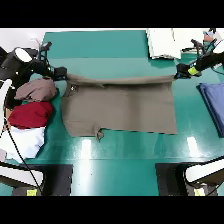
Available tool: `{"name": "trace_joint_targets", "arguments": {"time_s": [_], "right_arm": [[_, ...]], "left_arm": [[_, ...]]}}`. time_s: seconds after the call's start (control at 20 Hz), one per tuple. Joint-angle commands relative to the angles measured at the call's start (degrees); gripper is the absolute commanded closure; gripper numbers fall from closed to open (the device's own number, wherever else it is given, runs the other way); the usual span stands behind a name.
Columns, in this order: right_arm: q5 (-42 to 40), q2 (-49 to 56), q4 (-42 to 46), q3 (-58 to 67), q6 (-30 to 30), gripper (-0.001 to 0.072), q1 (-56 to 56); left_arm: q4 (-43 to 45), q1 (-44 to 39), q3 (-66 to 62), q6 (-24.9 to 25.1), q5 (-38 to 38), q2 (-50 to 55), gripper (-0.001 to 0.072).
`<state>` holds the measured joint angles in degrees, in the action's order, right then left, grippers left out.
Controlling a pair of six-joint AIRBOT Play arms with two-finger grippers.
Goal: Fold the shirts.
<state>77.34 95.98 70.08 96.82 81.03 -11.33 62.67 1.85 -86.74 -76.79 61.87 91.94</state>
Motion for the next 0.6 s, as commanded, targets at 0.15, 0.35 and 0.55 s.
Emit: {"name": "trace_joint_targets", "arguments": {"time_s": [0.15,0.35,0.55], "right_arm": [[-3.2,-2.7,0.0,-9.4,0.2,0.0373,0.2],[2.9,-7.3,0.1,-9.6,-0.6,0.0373,0.1],[3.7,-17.6,0.0,-17.9,-0.7,0.0373,0.7]], "left_arm": [[-0.5,0.3,6.7,-0.1,0.2,0.2,0.021],[3.0,0.3,6.9,-3.1,7.0,-4.3,0.0144],[8.2,0.3,22.9,-4.7,9.6,-17.9,0.0144]]}}
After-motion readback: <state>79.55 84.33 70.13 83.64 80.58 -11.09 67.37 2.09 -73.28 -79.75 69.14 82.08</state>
